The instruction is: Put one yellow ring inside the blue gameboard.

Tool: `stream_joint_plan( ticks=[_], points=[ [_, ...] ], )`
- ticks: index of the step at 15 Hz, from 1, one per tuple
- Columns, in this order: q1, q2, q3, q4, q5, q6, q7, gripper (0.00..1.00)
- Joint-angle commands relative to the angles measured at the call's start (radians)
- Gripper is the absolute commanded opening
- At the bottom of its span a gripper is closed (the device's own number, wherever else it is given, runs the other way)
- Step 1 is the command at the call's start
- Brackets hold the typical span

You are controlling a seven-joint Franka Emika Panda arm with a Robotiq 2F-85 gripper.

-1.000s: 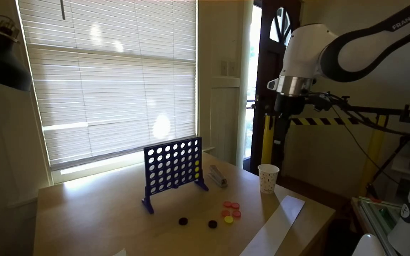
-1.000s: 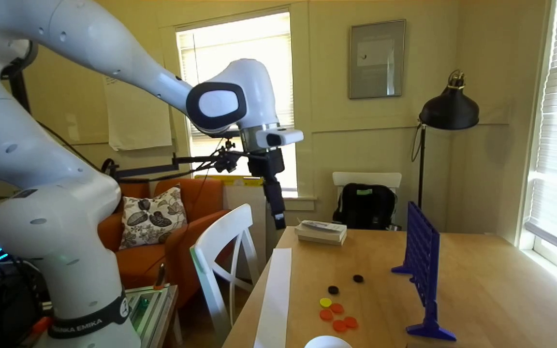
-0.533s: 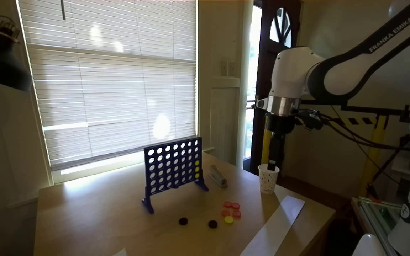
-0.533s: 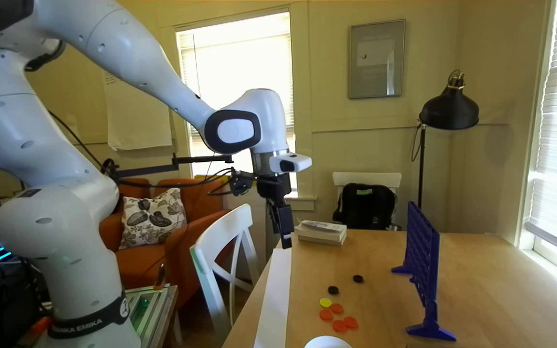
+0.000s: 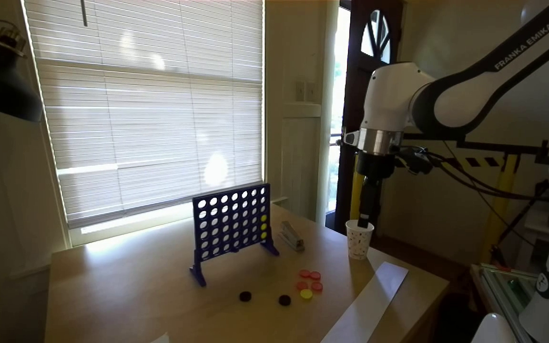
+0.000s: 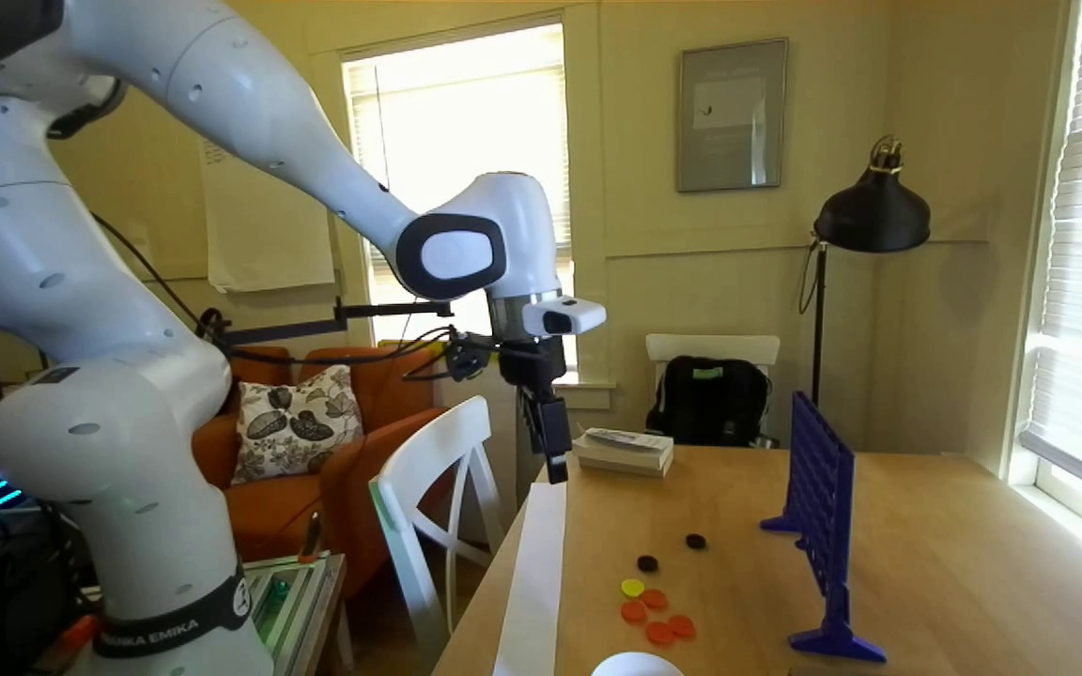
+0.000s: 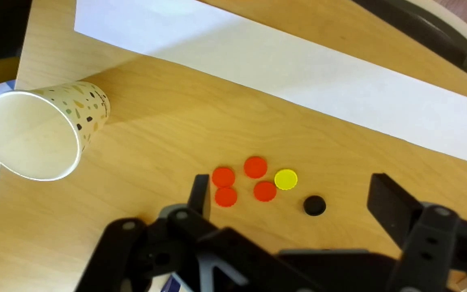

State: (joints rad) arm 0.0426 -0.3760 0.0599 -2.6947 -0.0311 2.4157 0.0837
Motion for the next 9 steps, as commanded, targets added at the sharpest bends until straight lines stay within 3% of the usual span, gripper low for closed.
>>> stream_joint_plan(
  ticks=[1,5,9],
  points=[
    [0.004,0.047,-0.006,-0.022,0.034,0.114,0.007,1.00],
    [0.023,0.151,-0.015,-0.020,0.068,0.288,-0.030,1.00],
    [0.053,0.283,-0.033,0.012,0.142,0.384,-0.105,1.00]
  ],
)
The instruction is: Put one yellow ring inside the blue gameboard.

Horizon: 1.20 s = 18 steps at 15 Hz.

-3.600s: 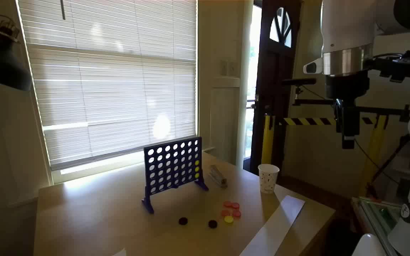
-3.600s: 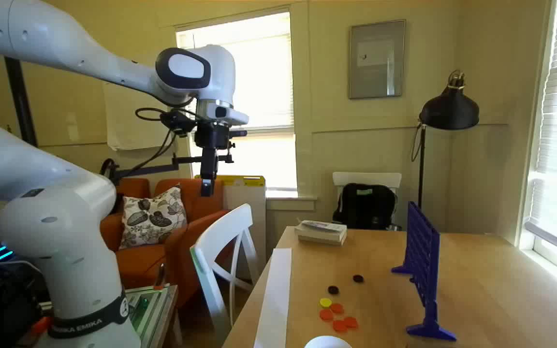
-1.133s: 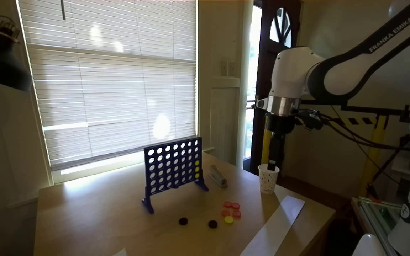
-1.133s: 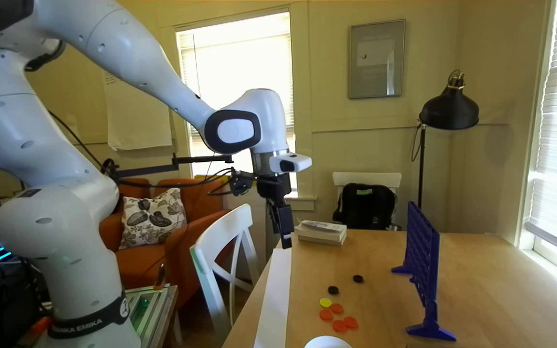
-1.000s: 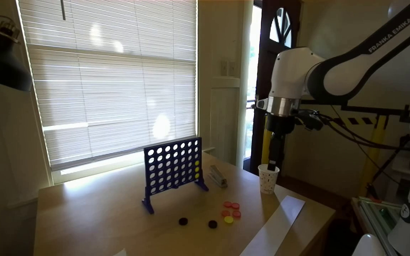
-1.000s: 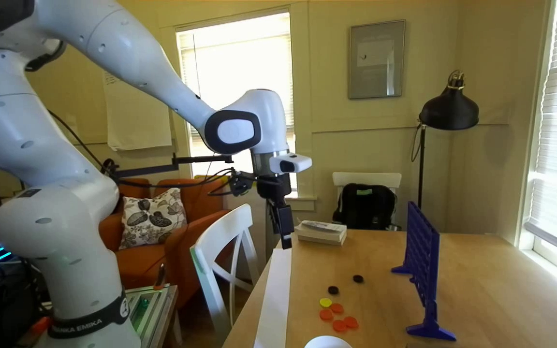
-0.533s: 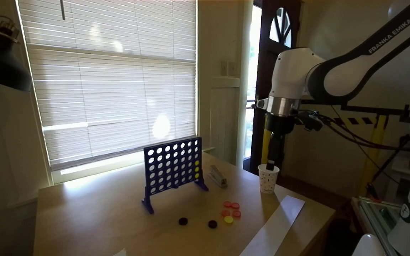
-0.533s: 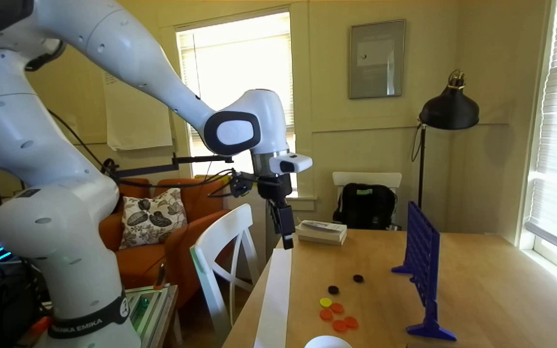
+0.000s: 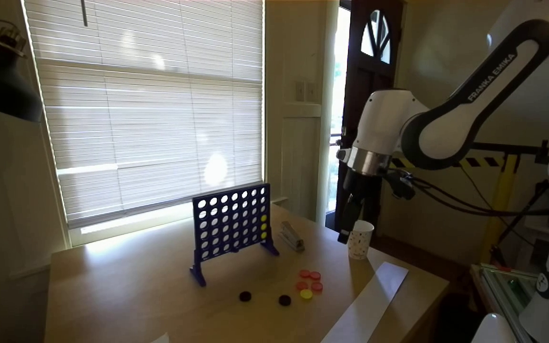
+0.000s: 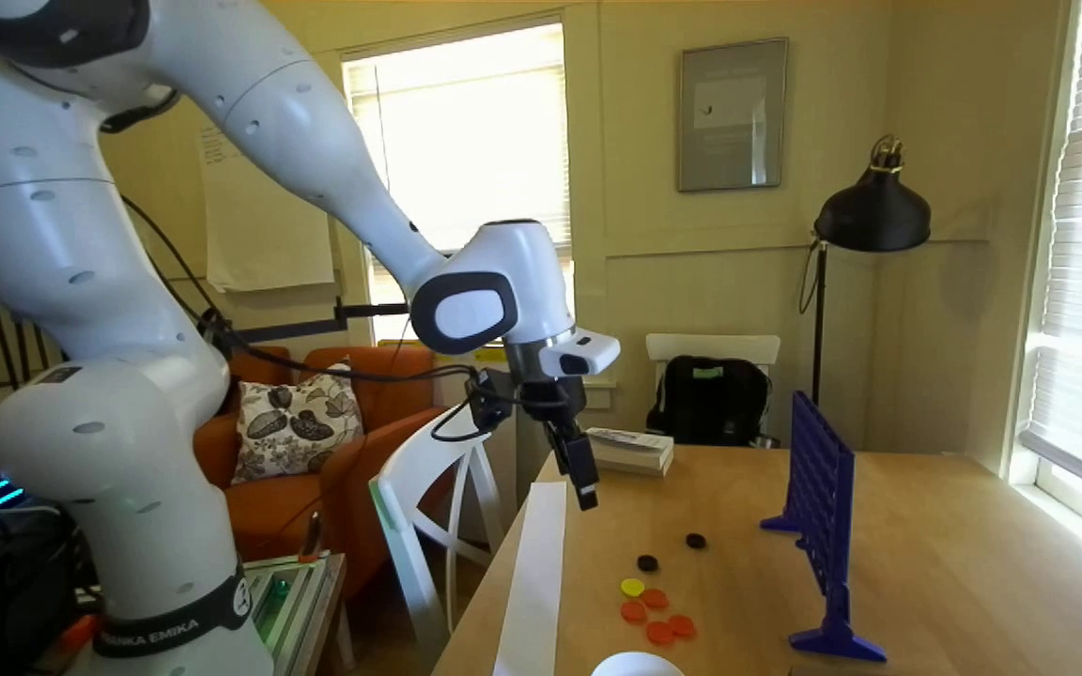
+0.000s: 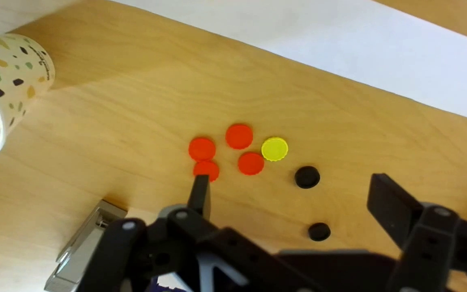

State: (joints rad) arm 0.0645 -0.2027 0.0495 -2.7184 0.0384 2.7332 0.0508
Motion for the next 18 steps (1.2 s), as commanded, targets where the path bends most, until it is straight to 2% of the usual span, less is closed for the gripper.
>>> stream_joint_plan(
  ticks=[1,5,10,18],
  points=[
    [0.041,0.140,-0.026,0.044,0.102,0.083,-0.101,1.00],
    [0.042,0.253,-0.012,0.095,0.197,0.110,-0.226,1.00],
    [-0.012,0.374,0.046,0.182,0.314,0.100,-0.392,1.00],
    [-0.092,0.558,0.122,0.308,0.258,0.115,-0.393,1.00]
  ],
)
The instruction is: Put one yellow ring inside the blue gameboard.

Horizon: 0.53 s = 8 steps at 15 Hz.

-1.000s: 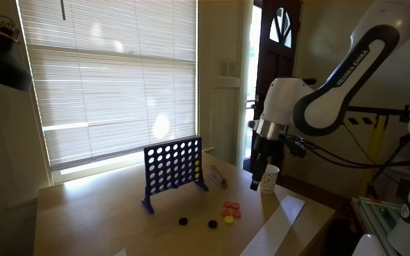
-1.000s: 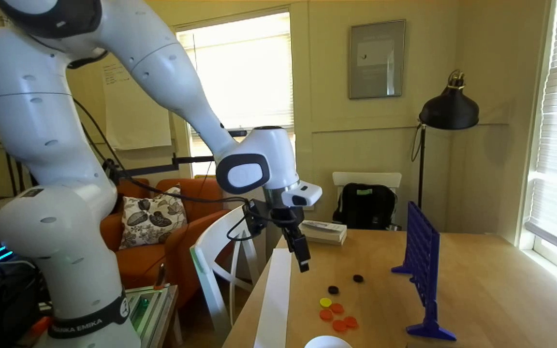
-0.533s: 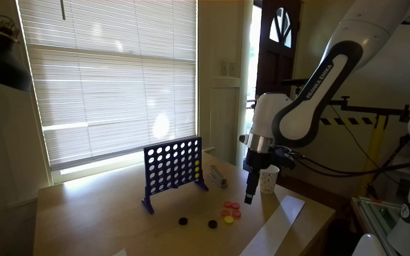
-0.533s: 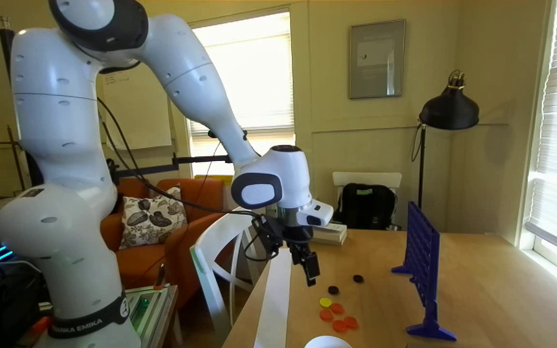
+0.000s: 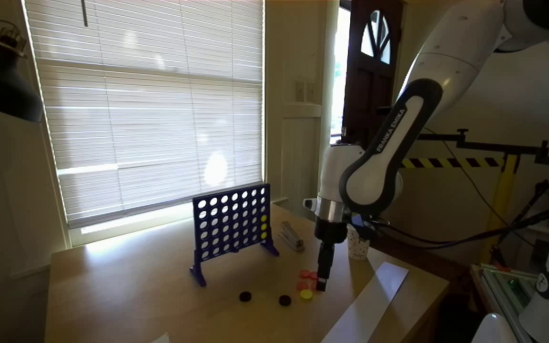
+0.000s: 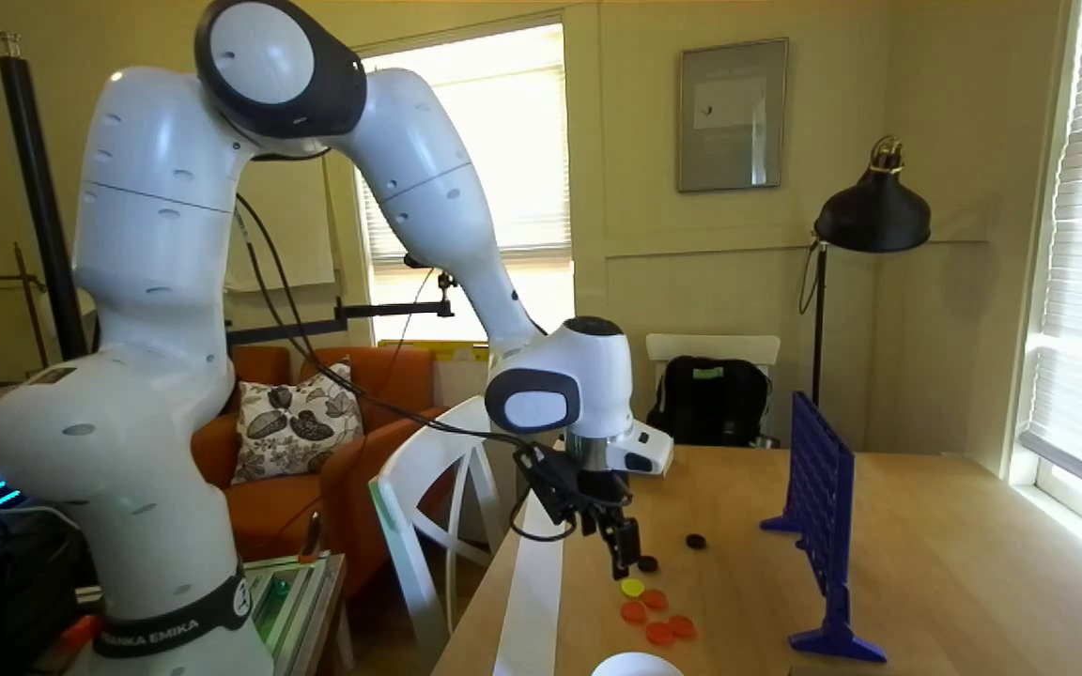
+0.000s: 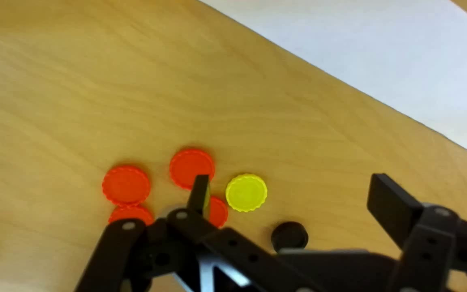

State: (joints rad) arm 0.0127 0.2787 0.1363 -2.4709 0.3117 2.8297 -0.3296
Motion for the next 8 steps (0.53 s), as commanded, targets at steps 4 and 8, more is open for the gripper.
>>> stream_joint_plan(
  ticks=[4,8],
  points=[
    [-0.055,0.137,0.049,0.108,-0.048,0.016,0.004,1.00],
    [-0.087,0.186,0.081,0.146,-0.046,0.019,-0.012,1.00]
  ],
)
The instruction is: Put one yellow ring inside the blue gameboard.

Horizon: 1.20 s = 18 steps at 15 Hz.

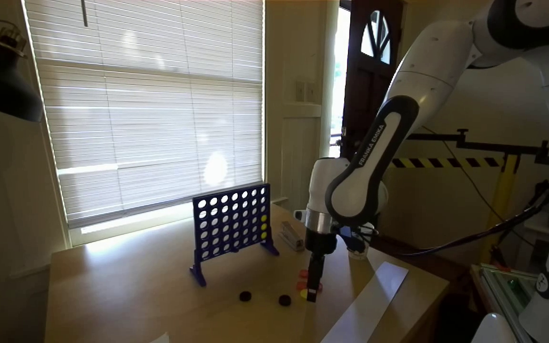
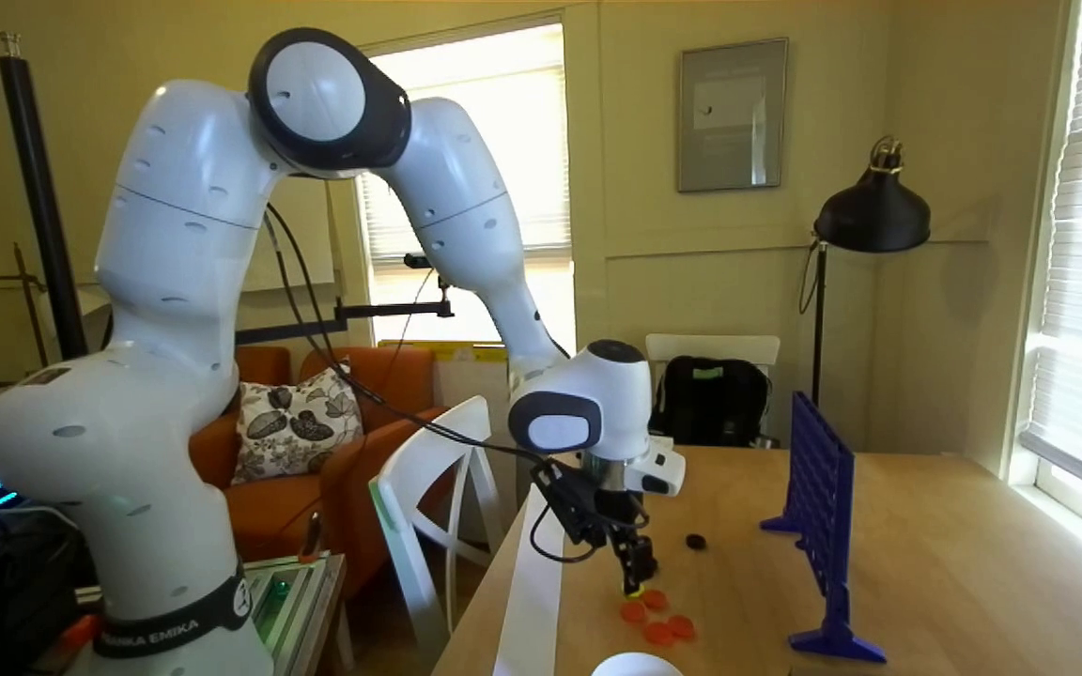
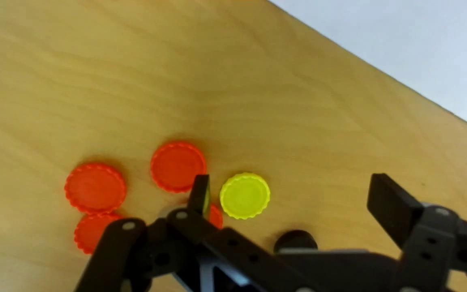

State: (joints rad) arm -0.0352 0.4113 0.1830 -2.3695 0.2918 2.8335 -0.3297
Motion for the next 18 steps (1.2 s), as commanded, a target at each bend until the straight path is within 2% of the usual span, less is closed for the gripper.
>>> stream_joint_plan(
  ticks=[1,8,18],
  points=[
    [-0.041,0.063,0.037,0.052,-0.031,0.016,-0.008,1.00],
    [-0.053,0.097,0.031,0.080,-0.077,0.018,0.005,1.00],
    [-0.073,0.082,0.029,0.082,-0.097,0.032,0.017,1.00]
  ],
)
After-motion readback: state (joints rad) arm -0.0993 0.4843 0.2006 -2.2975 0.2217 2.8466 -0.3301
